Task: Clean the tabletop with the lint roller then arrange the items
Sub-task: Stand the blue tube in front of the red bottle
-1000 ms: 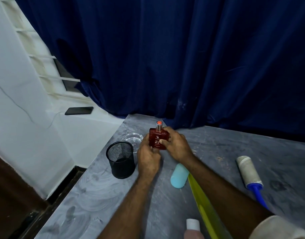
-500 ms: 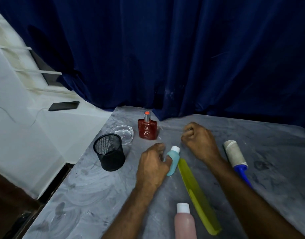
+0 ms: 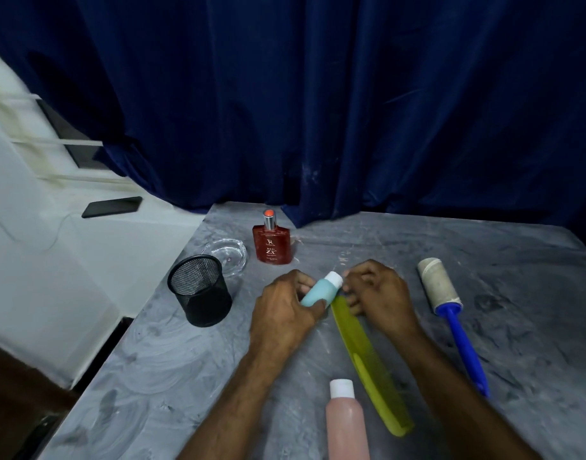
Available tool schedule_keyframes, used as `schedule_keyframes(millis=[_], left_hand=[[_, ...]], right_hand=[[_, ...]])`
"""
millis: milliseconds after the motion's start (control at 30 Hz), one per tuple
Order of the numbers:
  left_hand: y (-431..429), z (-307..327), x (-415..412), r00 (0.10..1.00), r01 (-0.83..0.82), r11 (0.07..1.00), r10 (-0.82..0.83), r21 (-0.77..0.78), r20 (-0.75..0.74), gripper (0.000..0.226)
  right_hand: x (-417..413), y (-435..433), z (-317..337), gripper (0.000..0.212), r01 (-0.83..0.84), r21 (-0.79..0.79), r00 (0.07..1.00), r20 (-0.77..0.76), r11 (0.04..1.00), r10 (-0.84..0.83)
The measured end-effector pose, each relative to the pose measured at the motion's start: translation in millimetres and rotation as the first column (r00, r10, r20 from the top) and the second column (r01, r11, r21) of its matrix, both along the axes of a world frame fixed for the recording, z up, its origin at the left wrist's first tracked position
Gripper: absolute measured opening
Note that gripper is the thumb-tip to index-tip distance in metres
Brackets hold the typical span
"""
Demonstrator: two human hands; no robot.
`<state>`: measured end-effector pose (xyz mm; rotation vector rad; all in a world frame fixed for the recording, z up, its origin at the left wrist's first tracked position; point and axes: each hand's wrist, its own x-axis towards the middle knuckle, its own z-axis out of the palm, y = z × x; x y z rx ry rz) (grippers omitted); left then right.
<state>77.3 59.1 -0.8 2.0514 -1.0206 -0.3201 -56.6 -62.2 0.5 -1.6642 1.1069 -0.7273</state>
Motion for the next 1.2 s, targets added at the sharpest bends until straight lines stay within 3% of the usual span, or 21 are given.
schedule_keyframes(millis=[67, 200, 300, 367, 500, 633, 767, 967, 1200], left_hand=[[3.5, 1.0, 0.6, 1.0, 0.004, 0.996, -0.006, -0.087, -0.024, 0.028], [8.9, 9.1, 0.7, 0.996, 0.079, 0.957, -0.086, -0.28, -0.013, 0.031], [12.4, 14.4, 4.1, 0.979, 0.202, 0.907, -0.182, -0.369, 0.088, 0.03], [15.0, 15.2, 8.9, 0.969, 0.231, 0.896, -0.175, -0.38, 0.176, 0.03], [23.3, 4.5, 17.2, 0.959, 0.226, 0.871, -0.12, -0.436, 0.257, 0.029], [31.0, -11.5, 14.4, 0.995, 0.096, 0.837, -0.077, -0.538, 0.059, 0.041], [29.2, -22.8, 10.1, 0.989, -0.055, 0.854, -0.025, -0.517, -0.147, 0.061], [20.7, -27.3, 25.4, 0.964, -0.151, 0.892, 0.038, -0.426, -0.262, 0.08], [12.3, -27.7, 40.9, 0.954, -0.16, 0.908, 0.041, -0.388, -0.298, 0.077]], right_hand=[[0.4, -2.1, 9.0, 0.023, 0.009, 0.229, 0.983, 0.177, 0.973, -0.05], [-4.3, -1.5, 24.9, 0.043, -0.168, 0.514, 0.966, 0.256, 0.841, 0.037], [-4.9, 0.0, 27.5, 0.055, -0.362, 0.617, 0.93, 0.289, 0.699, 0.226], [-2.1, 0.0, 30.3, 0.048, -0.423, 0.614, 0.903, 0.347, 0.666, 0.254], [6.4, -0.1, 29.5, 0.031, -0.5, 0.482, 0.861, 0.369, 0.719, 0.351], [28.2, 8.0, 19.5, 0.027, -0.493, 0.255, 0.858, 0.302, 0.832, 0.416], [61.6, 18.1, 7.3, 0.027, -0.427, 0.005, 0.88, 0.233, 0.904, 0.414], [101.1, 25.5, -6.3, 0.028, -0.334, -0.317, 0.94, -0.049, 0.888, 0.336], [121.9, 26.9, -11.5, 0.032, -0.316, -0.391, 0.947, -0.186, 0.864, 0.262]])
